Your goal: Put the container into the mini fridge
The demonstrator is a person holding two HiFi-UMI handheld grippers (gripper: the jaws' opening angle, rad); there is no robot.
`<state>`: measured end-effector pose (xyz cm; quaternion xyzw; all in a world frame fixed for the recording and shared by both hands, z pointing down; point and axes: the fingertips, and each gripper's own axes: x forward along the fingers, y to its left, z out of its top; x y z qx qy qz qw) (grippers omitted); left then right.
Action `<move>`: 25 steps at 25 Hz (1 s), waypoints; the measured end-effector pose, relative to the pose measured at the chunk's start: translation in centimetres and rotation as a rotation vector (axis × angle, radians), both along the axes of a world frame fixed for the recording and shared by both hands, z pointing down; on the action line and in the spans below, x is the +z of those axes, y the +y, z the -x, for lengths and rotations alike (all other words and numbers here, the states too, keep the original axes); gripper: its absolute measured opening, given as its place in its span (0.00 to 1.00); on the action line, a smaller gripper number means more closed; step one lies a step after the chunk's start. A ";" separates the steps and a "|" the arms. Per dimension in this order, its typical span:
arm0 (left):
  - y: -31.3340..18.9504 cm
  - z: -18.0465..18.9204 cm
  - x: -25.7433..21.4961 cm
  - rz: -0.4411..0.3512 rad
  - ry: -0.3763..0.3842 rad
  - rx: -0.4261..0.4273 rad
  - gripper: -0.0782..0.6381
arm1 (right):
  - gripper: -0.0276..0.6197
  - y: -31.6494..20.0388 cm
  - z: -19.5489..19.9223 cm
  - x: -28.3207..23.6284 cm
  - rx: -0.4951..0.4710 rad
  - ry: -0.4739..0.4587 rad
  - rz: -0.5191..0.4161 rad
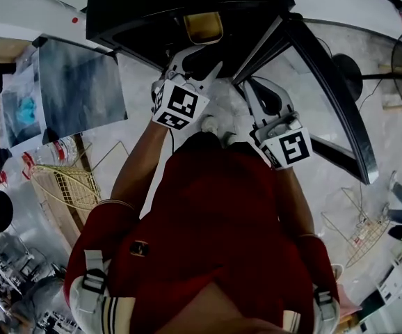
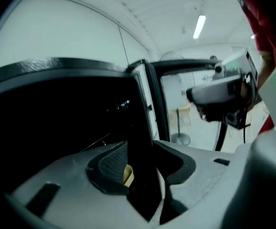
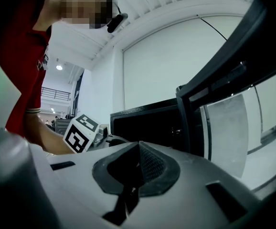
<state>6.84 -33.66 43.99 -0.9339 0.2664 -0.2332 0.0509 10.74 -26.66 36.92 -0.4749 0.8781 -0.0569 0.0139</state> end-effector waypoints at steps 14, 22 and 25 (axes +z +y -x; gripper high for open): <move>7.3 3.2 -8.6 -0.028 0.380 -0.150 0.17 | 0.04 3.0 1.8 -2.5 -0.104 -0.040 -0.063; 10.7 4.2 -11.2 -0.072 0.441 -0.186 0.12 | 0.04 5.4 2.0 -4.0 -0.139 -0.048 -0.103; 11.7 4.5 -12.0 -0.081 0.461 -0.193 0.12 | 0.04 6.2 2.1 -4.5 -0.147 -0.054 -0.113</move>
